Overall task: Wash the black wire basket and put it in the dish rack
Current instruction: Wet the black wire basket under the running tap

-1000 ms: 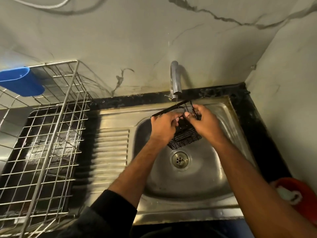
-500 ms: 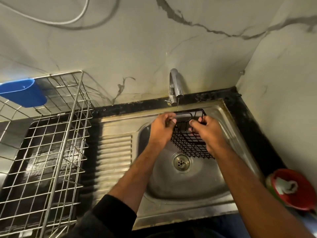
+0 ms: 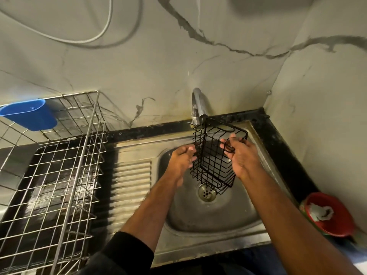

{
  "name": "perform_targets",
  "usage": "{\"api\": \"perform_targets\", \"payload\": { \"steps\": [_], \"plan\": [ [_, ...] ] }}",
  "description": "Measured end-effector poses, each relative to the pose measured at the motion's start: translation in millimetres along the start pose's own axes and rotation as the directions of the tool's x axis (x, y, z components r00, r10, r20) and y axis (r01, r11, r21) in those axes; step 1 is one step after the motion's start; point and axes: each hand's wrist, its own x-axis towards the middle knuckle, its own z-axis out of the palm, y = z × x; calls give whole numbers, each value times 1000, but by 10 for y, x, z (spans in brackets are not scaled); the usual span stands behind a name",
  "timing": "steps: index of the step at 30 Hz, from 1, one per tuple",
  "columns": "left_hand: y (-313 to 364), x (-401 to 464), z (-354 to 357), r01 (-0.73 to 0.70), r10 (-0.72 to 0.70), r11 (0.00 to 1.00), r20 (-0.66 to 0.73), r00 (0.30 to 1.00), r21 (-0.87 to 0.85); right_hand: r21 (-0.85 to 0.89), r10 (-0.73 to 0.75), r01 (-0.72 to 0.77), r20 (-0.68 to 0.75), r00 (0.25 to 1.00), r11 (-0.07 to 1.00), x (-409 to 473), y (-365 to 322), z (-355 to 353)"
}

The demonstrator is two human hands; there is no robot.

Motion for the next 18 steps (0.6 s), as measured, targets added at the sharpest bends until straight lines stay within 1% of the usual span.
{"api": "perform_targets", "payload": {
  "steps": [2, 5, 8, 10, 12, 13, 15, 17, 18],
  "plan": [
    [22, -34, -11, -5, 5, 1000, 7, 1000, -14, 2, -12, 12, -2, 1000, 1000, -13, -29, -3],
    [34, -52, -10, -28, 25, 997, -37, 999, -67, -23, -22, 22, 0, 1000, 999, -42, -56, -17],
    [76, -52, 29, -83, 72, 993, -124, 990, -88, -119, -28, 37, 75, 997, 992, -63, -69, -46],
    [104, -36, 44, -181, 178, 984, -205, 962, 7, -243, -29, 61, 133, 991, 968, -78, -67, -84],
    [135, -37, 23, -286, 327, 940, -253, 911, 186, -344, -15, 79, 186, 982, 936, -120, -72, -105],
    [139, -27, 7, -330, 399, 900, -237, 886, 284, -380, -7, 90, 215, 977, 921, -148, -77, -106],
    [177, -44, -22, -410, 507, 803, -135, 851, 434, -461, 7, 117, 259, 966, 880, -193, -79, -92],
    [238, -79, -32, -456, 546, 687, 12, 838, 566, -526, 28, 138, 296, 955, 839, -236, -87, -77],
    [265, -122, -32, -462, 530, 647, 77, 844, 606, -555, 34, 156, 318, 948, 817, -251, -91, -70]
  ]
}}
